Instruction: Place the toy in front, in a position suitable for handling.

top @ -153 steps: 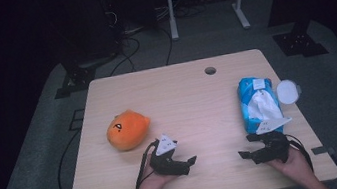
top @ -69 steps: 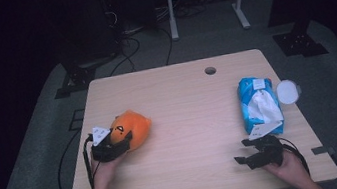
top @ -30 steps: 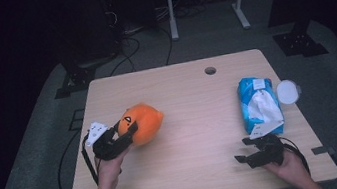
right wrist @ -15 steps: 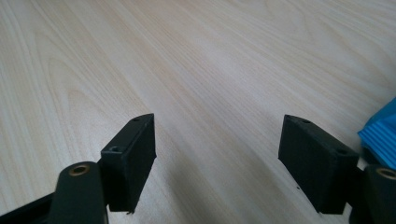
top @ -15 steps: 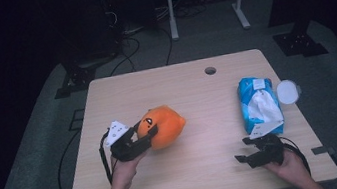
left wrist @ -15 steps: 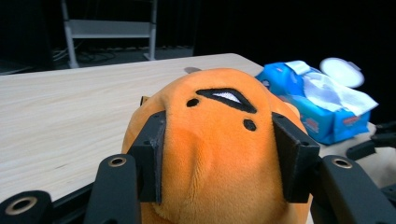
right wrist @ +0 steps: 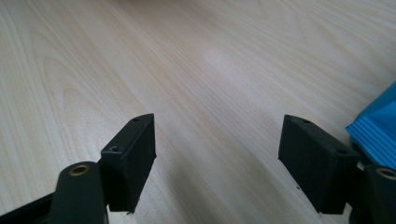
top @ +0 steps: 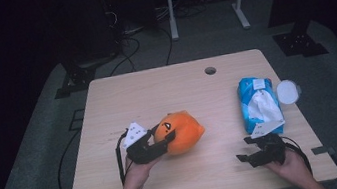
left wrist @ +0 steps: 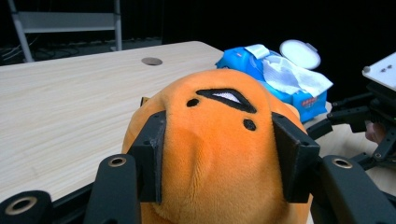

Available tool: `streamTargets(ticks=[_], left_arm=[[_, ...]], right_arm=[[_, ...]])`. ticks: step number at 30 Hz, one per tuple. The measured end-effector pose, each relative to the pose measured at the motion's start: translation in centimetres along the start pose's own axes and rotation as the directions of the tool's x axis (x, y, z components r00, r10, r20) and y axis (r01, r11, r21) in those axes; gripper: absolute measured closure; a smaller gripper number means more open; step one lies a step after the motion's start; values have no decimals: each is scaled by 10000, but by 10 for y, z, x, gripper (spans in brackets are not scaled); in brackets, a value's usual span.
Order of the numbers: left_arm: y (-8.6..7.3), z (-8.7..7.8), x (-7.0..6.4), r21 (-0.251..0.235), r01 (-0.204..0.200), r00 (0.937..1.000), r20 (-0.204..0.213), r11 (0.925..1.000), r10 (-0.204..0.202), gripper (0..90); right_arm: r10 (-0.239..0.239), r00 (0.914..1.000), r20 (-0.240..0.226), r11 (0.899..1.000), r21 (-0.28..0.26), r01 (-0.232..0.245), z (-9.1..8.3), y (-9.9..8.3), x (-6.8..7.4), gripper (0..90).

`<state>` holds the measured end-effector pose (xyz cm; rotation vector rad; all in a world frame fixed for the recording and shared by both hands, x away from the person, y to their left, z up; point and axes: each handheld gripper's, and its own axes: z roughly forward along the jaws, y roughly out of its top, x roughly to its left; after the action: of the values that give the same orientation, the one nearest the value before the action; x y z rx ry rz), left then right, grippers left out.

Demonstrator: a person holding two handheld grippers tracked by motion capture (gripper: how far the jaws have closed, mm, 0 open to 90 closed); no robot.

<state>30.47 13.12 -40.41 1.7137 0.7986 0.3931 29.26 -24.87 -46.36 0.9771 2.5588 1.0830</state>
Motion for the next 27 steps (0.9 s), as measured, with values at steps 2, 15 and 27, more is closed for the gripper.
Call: streamTargets(ticks=[2,15,27], left_arm=[[-1,3,-4,13,-95,9999,136,10000,95,452],[-13,23,-25,271,-475,9969,639,9985,457,446],[-26,37,-35,785,-909,9914,1012,9928,828,441]], right_arm=[[-23,10000,63,10000,32,23,0,0,0,263],[255,9975,665,9995,-228,-241,-14,-3,-9,264],[630,9928,1015,9957,-734,-557,-28,-6,-18,266]])
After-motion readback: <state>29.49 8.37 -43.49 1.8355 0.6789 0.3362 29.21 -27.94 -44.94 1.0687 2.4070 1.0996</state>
